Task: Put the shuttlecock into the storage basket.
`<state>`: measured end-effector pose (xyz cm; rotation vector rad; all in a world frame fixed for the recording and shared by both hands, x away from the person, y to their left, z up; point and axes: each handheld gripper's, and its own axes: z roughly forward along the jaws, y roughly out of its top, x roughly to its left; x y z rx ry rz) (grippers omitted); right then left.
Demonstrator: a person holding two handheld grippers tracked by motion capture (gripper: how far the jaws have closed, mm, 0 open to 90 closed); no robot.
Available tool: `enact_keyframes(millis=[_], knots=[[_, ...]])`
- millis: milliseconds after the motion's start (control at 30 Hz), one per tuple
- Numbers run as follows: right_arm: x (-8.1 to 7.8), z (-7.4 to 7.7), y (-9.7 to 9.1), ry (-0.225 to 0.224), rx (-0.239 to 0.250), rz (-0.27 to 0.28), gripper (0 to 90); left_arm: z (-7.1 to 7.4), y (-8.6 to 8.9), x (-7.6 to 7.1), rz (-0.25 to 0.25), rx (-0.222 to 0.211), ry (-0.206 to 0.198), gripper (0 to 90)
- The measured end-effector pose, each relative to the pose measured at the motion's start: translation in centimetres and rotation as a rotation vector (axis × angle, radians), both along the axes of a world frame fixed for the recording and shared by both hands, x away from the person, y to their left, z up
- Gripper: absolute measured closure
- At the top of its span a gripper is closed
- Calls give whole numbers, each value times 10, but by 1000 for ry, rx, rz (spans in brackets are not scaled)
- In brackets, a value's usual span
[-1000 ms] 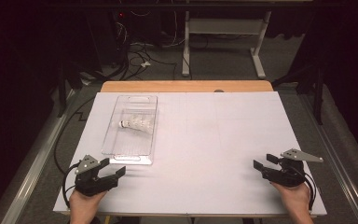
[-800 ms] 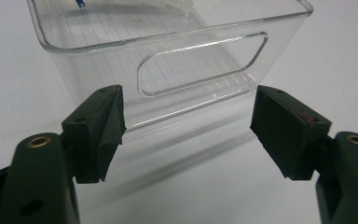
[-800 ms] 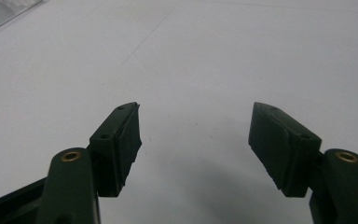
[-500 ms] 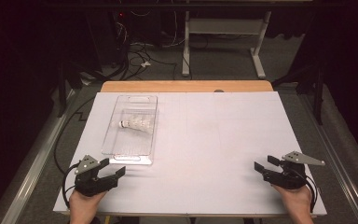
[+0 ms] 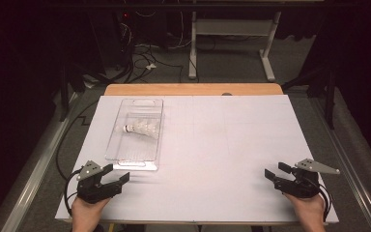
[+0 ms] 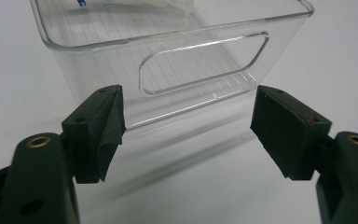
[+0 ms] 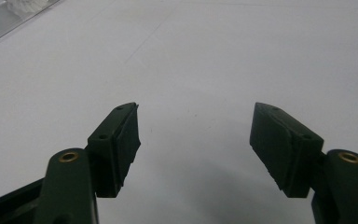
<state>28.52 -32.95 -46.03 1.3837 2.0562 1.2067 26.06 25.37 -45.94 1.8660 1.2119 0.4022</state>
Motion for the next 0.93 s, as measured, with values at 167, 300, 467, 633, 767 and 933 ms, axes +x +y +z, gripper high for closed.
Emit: enact_keyframes(millis=[167, 300, 467, 633, 767, 933], knots=[[0, 0, 1, -3, 8, 0, 331, 0, -1, 0, -2, 2, -4, 268], [0, -1, 2, 1, 3, 5, 329, 0, -1, 0, -1, 0, -4, 268], [0, -1, 3, 2, 2, 7, 328, 0, -2, 0, -5, 4, -4, 269], [1, -1, 3, 4, 1, 8, 324, 0, -2, 0, -4, 1, -4, 269], [1, -1, 3, 2, -1, 11, 321, 0, -2, 0, -8, 3, -3, 269], [2, -1, 3, 3, -1, 11, 319, 0, -2, 1, -7, 1, -4, 269]])
